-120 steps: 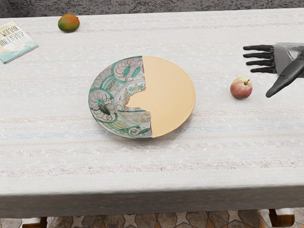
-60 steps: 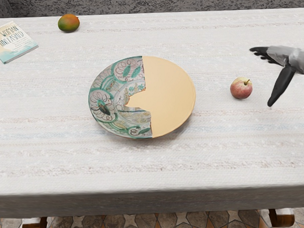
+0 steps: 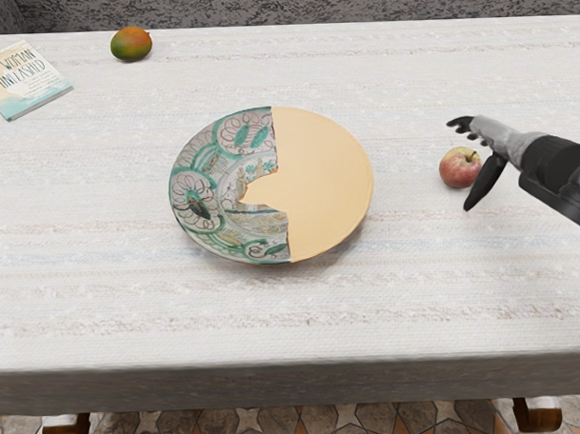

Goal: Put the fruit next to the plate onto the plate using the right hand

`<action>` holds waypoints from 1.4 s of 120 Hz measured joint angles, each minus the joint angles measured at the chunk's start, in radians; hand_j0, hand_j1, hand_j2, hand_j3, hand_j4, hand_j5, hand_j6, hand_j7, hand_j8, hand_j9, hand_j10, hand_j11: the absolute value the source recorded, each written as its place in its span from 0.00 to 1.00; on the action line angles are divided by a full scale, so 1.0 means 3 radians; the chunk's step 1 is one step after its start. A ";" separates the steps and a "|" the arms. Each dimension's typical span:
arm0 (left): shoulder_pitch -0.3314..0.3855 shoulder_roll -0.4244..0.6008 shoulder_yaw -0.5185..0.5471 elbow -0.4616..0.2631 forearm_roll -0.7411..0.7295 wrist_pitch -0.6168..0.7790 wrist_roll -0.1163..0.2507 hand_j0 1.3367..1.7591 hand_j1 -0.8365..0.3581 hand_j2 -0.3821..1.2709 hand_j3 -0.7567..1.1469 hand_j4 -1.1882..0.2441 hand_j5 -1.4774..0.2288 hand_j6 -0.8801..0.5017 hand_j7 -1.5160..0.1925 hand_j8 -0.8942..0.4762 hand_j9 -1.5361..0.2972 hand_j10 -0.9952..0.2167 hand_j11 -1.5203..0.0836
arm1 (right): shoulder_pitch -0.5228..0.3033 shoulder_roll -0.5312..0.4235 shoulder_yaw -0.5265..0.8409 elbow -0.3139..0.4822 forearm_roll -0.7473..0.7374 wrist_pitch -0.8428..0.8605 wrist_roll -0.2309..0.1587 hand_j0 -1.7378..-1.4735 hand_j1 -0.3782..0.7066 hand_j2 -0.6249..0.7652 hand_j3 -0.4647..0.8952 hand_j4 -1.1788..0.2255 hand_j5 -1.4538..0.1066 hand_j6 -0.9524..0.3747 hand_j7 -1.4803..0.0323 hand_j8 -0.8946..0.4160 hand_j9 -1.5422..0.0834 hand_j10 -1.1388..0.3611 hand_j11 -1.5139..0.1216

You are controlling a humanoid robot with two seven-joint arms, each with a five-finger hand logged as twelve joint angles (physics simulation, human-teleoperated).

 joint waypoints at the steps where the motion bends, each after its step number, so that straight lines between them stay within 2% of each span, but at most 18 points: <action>1: 0.0000 0.0000 0.0000 0.0000 0.0000 0.0000 0.0000 0.76 0.98 0.23 0.40 0.82 0.86 0.63 0.88 0.64 0.83 0.81 0.94 | 0.0006 0.0007 -0.0001 -0.0015 -0.0001 -0.0002 0.0001 0.30 0.17 0.43 0.34 0.75 0.82 0.62 0.87 0.58 0.85 0.67 0.82; 40: 0.0000 0.0000 0.0000 -0.0001 0.0000 0.0000 0.0000 0.76 0.98 0.23 0.40 0.82 0.86 0.63 0.88 0.64 0.83 0.81 0.94 | 0.0084 0.0167 -0.0166 -0.0288 -0.0008 -0.0305 0.0021 0.30 0.29 0.42 0.34 0.67 0.74 0.54 0.78 0.50 0.76 0.60 0.74; 71: 0.0000 0.0000 0.0000 0.0000 0.0000 0.0000 0.0000 0.76 0.98 0.23 0.40 0.82 0.86 0.63 0.88 0.64 0.83 0.81 0.94 | 0.0089 0.0195 -0.0339 -0.0329 -0.0011 -0.0529 0.0028 0.30 0.36 0.41 0.34 0.61 0.68 0.48 0.72 0.46 0.70 0.55 0.68; 80: 0.0000 0.0000 0.0000 -0.0001 0.0000 0.0000 0.0000 0.76 0.98 0.23 0.40 0.82 0.86 0.63 0.88 0.64 0.83 0.81 0.94 | 0.0090 0.0196 -0.0358 -0.0331 -0.0012 -0.0542 0.0028 0.30 0.38 0.41 0.34 0.60 0.67 0.48 0.70 0.50 0.69 0.54 0.67; 104: 0.0000 0.0000 -0.0001 0.0000 0.0000 0.0000 0.0000 0.76 0.98 0.23 0.40 0.82 0.86 0.63 0.88 0.64 0.83 0.81 0.94 | 0.0092 0.0212 -0.0372 -0.0334 -0.0014 -0.0554 0.0027 0.31 0.43 0.41 0.34 0.55 0.64 0.49 0.66 0.52 0.66 0.52 0.64; 112: 0.0000 0.0000 -0.0001 -0.0001 0.0000 0.0000 0.0000 0.76 0.98 0.23 0.40 0.82 0.86 0.63 0.88 0.64 0.83 0.81 0.94 | 0.0126 0.0286 -0.0387 -0.0373 -0.0017 -0.0554 0.0025 0.31 0.44 0.41 0.34 0.54 0.63 0.47 0.65 0.51 0.65 0.54 0.63; 134: 0.0000 0.0000 -0.0001 -0.0001 0.0000 0.0000 0.0000 0.76 0.98 0.23 0.40 0.82 0.86 0.63 0.88 0.64 0.83 0.81 0.94 | 0.0190 0.0378 -0.0437 -0.0435 -0.0018 -0.0545 0.0023 0.31 0.49 0.40 0.34 0.50 0.60 0.40 0.60 0.44 0.61 0.47 0.58; 151: 0.0000 0.0000 -0.0001 0.0000 0.0000 0.0000 0.0000 0.76 0.98 0.23 0.40 0.82 0.86 0.63 0.88 0.64 0.83 0.81 0.94 | 0.0206 0.0388 -0.0442 -0.0444 0.0003 -0.0521 0.0021 0.32 0.49 0.43 0.34 0.47 0.56 0.41 0.57 0.45 0.58 0.48 0.55; 168: 0.0000 0.0000 0.0000 -0.0001 0.0000 0.0000 0.0000 0.76 0.98 0.23 0.40 0.82 0.86 0.63 0.88 0.64 0.83 0.81 0.94 | 0.0247 0.0366 -0.0414 -0.0421 0.0108 -0.0421 0.0020 0.31 0.48 0.52 0.34 0.47 0.52 0.36 0.54 0.41 0.55 0.45 0.52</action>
